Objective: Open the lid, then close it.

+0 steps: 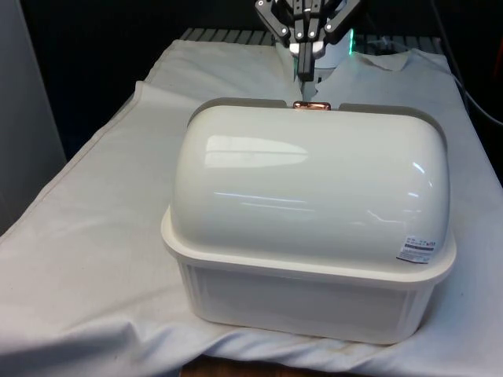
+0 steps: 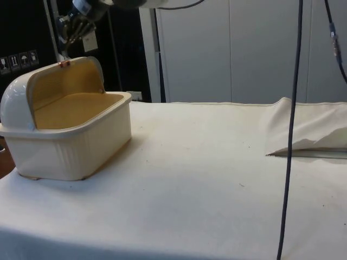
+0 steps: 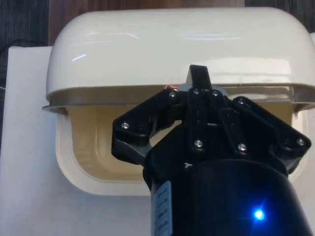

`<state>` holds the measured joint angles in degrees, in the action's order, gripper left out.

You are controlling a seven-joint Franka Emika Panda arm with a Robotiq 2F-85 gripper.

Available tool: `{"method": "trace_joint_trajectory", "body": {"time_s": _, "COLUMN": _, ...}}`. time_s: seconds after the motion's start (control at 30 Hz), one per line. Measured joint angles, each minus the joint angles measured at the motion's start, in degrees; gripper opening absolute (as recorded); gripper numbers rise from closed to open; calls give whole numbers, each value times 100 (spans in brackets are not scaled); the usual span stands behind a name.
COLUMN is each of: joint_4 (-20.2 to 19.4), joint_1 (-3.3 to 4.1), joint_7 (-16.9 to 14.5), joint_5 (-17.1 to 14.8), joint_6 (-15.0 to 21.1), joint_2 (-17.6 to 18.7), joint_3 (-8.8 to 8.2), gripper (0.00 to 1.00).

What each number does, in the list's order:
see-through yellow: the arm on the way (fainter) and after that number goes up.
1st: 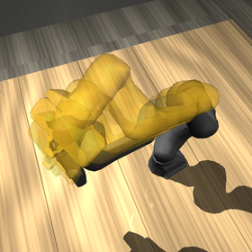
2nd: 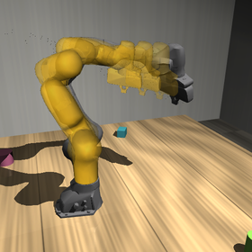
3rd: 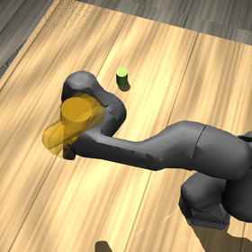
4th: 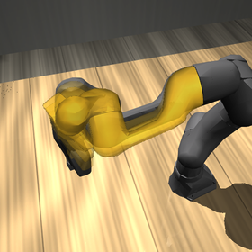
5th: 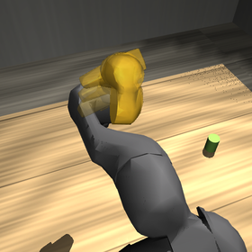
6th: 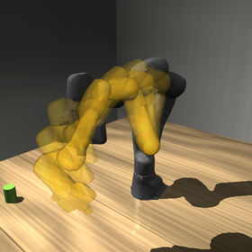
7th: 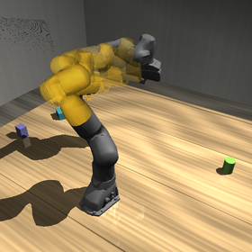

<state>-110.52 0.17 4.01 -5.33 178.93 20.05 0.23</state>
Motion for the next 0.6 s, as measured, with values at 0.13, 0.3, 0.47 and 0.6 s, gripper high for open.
{"method": "trace_joint_trajectory", "body": {"time_s": 0.13, "joint_4": 103, "joint_1": 0, "joint_7": 0, "joint_5": 0, "joint_6": -11, "joint_2": 92, "joint_3": 6, "gripper": 0}}
{"method": "trace_joint_trajectory", "body": {"time_s": 0.3, "joint_4": 229, "joint_1": 6, "joint_7": 0, "joint_5": 0, "joint_6": -11, "joint_2": 218, "joint_3": 11, "gripper": 0}}
{"method": "trace_joint_trajectory", "body": {"time_s": 0.47, "joint_4": 281, "joint_1": 6, "joint_7": 11, "joint_5": 0, "joint_6": -11, "joint_2": 286, "joint_3": 17, "gripper": 0}}
{"method": "trace_joint_trajectory", "body": {"time_s": 0.6, "joint_4": 321, "joint_1": 11, "joint_7": 40, "joint_5": -6, "joint_6": -11, "joint_2": 367, "joint_3": 34, "gripper": 0}}
